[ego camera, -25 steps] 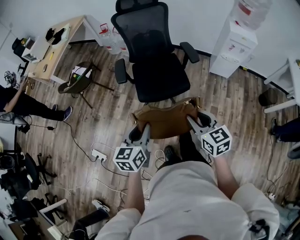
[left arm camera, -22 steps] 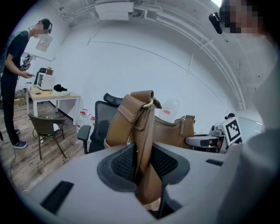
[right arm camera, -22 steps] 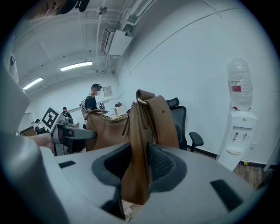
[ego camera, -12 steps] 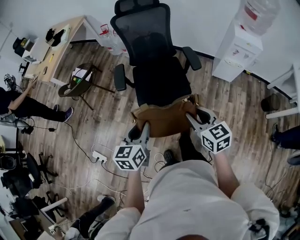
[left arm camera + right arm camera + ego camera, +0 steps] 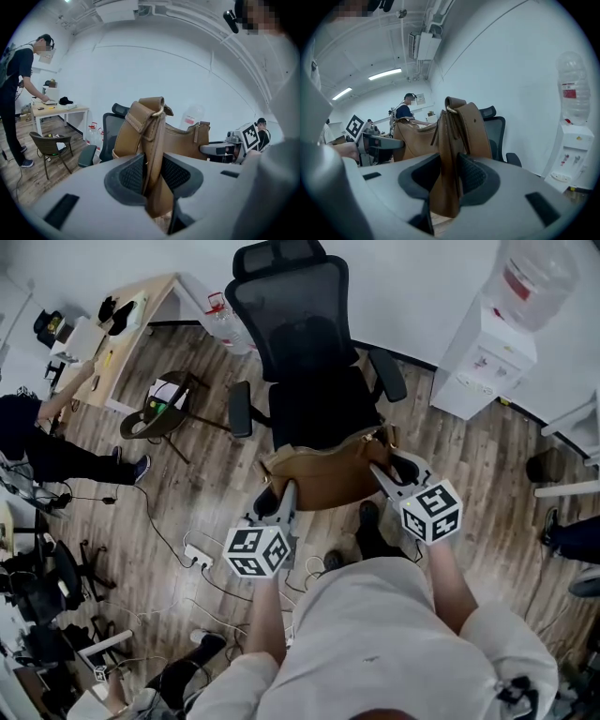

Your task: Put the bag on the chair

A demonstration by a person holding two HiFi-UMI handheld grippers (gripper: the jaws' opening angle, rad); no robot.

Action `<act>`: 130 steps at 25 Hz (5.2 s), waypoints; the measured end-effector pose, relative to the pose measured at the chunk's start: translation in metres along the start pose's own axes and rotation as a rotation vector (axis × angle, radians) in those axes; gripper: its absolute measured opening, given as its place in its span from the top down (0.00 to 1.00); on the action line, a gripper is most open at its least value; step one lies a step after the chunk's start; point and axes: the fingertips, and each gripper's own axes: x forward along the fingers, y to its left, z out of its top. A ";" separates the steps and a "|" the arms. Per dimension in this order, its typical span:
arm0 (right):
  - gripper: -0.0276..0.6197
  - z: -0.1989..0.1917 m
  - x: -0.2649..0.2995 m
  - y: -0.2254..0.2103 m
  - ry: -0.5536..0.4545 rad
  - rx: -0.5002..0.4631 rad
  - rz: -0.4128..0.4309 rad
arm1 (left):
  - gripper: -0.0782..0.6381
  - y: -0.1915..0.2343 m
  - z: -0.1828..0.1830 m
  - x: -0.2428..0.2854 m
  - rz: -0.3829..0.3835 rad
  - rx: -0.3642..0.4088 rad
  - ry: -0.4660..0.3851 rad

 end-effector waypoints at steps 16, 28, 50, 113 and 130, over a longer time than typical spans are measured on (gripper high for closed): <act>0.77 0.038 0.022 -0.075 -0.012 -0.040 0.084 | 0.75 -0.018 0.031 0.065 0.086 -0.015 -0.061; 0.77 0.032 0.045 -0.088 0.033 -0.008 0.099 | 0.75 -0.004 0.027 0.086 0.116 -0.030 -0.023; 0.77 0.090 0.182 -0.138 0.097 0.002 -0.016 | 0.75 0.111 0.100 0.200 0.006 -0.024 0.034; 0.77 -0.062 0.394 -0.243 0.361 0.217 -0.066 | 0.75 0.272 -0.024 0.386 -0.019 -0.124 0.304; 0.77 -0.100 0.446 -0.283 0.350 0.194 -0.062 | 0.75 0.301 -0.066 0.439 0.002 -0.119 0.317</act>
